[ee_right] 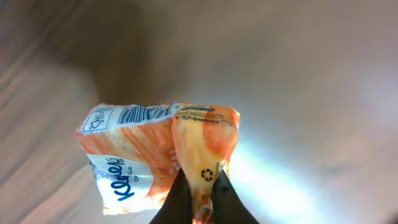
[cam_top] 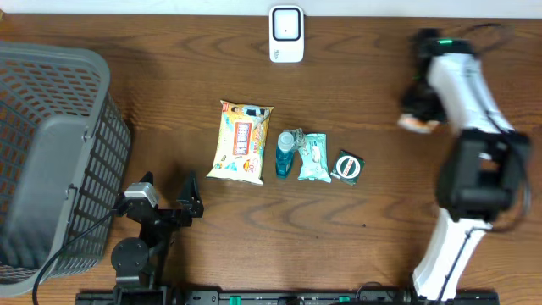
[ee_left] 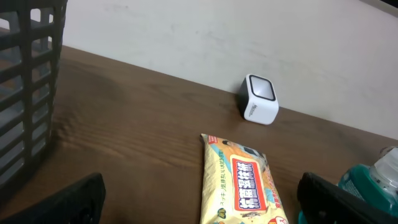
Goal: Scan the item barcode
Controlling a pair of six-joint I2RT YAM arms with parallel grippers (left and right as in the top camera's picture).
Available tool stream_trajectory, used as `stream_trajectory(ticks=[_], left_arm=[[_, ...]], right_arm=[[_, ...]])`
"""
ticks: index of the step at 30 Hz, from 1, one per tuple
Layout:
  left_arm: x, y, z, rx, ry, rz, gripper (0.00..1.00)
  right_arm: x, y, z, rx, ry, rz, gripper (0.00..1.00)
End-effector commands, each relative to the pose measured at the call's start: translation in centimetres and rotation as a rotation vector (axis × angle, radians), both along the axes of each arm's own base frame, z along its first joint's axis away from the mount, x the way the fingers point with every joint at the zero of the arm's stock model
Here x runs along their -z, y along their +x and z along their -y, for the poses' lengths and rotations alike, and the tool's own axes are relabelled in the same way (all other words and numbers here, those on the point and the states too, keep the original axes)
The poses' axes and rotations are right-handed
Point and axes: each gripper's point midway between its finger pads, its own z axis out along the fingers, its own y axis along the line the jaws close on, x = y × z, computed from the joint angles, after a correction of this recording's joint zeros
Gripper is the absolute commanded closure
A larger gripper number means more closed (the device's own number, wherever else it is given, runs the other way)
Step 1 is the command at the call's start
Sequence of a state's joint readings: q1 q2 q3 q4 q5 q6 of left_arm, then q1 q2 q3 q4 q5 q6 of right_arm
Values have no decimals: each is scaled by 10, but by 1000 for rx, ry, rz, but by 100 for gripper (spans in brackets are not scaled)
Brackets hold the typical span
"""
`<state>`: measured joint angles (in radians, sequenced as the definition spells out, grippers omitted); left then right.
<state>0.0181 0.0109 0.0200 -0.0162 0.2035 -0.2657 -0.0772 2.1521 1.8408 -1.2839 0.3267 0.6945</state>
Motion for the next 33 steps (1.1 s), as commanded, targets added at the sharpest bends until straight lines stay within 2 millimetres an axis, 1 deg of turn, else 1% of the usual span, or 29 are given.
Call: stream_trajectory(ticks=[1, 4, 6, 8, 10, 14, 17, 20, 21, 24, 26, 27, 29, 31, 33], left_arm=[[14, -1, 1, 9, -4, -42, 2], [14, -1, 1, 9, -4, -42, 2], [14, -1, 1, 9, -4, -42, 2], [14, -1, 1, 9, -4, -42, 2], [14, -1, 1, 9, -4, -42, 2], [14, -1, 1, 9, -4, -42, 2], [14, -1, 1, 9, -4, -42, 2], [14, -1, 1, 9, -4, -42, 2], [14, -1, 1, 9, -4, -42, 2], [14, -1, 1, 9, -4, -42, 2], [14, -1, 1, 9, -4, -42, 2], [14, -1, 1, 9, -4, -42, 2], [14, -1, 1, 9, -4, -42, 2], [14, -1, 1, 9, -4, -42, 2], [14, -1, 1, 9, -4, -42, 2]], right_arm=[[-56, -30, 85, 312, -220, 118, 99], [-70, -62, 152, 520, -372, 139, 99], [-73, -81, 189, 611, -455, 136, 99], [-71, -98, 222, 688, -504, 134, 99], [-65, -110, 251, 730, -527, 135, 99], [-49, -132, 303, 712, -525, 103, 99], [-40, -147, 325, 725, -499, 100, 99], [-32, -159, 336, 768, -440, 133, 98], [-29, -161, 339, 772, -413, 146, 91], [-23, -161, 342, 759, -329, 180, 67], [-20, -155, 337, 755, -266, 218, 49], [-21, -150, 334, 749, -234, 242, 44], [-27, -138, 326, 729, -187, 285, 43], [-37, -124, 314, 701, -146, 328, 47], [-51, -106, 297, 660, -89, 387, 49]])
